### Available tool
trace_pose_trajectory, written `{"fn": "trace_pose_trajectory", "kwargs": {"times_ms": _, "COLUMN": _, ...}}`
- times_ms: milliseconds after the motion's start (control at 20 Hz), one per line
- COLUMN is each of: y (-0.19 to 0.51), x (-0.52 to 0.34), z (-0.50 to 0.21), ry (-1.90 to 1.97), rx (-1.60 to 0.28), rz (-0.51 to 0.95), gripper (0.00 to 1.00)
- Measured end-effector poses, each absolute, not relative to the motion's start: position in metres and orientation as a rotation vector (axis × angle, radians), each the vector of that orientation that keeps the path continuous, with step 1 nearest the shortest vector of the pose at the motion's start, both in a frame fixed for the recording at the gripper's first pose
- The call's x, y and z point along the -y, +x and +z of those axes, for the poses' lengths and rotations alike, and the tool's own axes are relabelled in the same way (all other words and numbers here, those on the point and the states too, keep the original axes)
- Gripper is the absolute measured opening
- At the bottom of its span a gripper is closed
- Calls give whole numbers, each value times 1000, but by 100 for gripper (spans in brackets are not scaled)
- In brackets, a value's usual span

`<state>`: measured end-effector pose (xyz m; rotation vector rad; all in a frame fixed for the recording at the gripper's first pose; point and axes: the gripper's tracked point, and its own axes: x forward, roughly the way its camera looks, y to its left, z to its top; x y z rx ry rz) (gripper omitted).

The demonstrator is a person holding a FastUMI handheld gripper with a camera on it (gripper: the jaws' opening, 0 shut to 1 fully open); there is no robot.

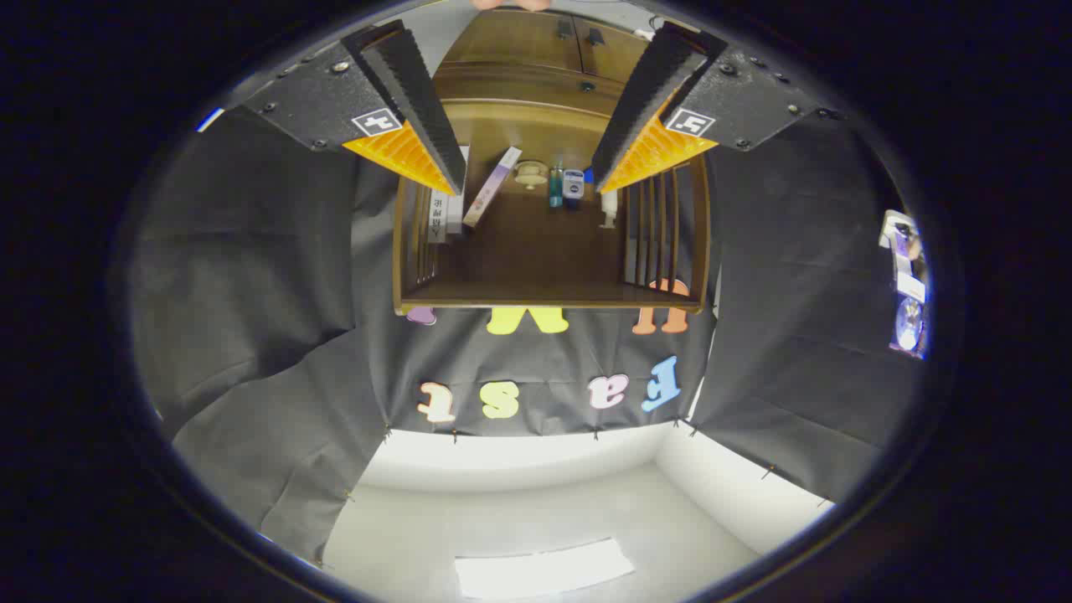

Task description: Pull open the drawer, take out the items inside it, and place them on the countertop above the cabinet.

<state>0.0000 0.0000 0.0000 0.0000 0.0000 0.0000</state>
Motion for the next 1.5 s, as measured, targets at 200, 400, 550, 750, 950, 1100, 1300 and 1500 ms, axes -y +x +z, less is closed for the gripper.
{"fn": "trace_pose_trajectory", "kwargs": {"times_ms": 200, "y": 4, "x": 15, "z": 4, "ry": 9, "rx": 3, "rz": -26, "gripper": 99}}
{"fn": "trace_pose_trajectory", "kwargs": {"times_ms": 400, "y": 11, "x": 17, "z": 8, "ry": 23, "rx": 15, "rz": -64, "gripper": 99}}
{"fn": "trace_pose_trajectory", "kwargs": {"times_ms": 550, "y": 17, "x": 13, "z": 11, "ry": 34, "rx": 18, "rz": -66, "gripper": 99}}
{"fn": "trace_pose_trajectory", "kwargs": {"times_ms": 750, "y": 27, "x": 10, "z": 10, "ry": 23, "rx": 19, "rz": -78, "gripper": 99}}
{"fn": "trace_pose_trajectory", "kwargs": {"times_ms": 950, "y": 37, "x": 0, "z": -4, "ry": 44, "rx": 4, "rz": -60, "gripper": 99}}
{"fn": "trace_pose_trajectory", "kwargs": {"times_ms": 1100, "y": 44, "x": 1, "z": -21, "ry": 51, "rx": -5, "rz": -73, "gripper": 99}}
{"fn": "trace_pose_trajectory", "kwargs": {"times_ms": 1300, "y": 60, "x": -4, "z": -54, "ry": 69, "rx": -33, "rz": -90, "gripper": 99}}
{"fn": "trace_pose_trajectory", "kwargs": {"times_ms": 1500, "y": 79, "x": -16, "z": -98, "ry": 95, "rx": -85, "rz": -93, "gripper": 99}}
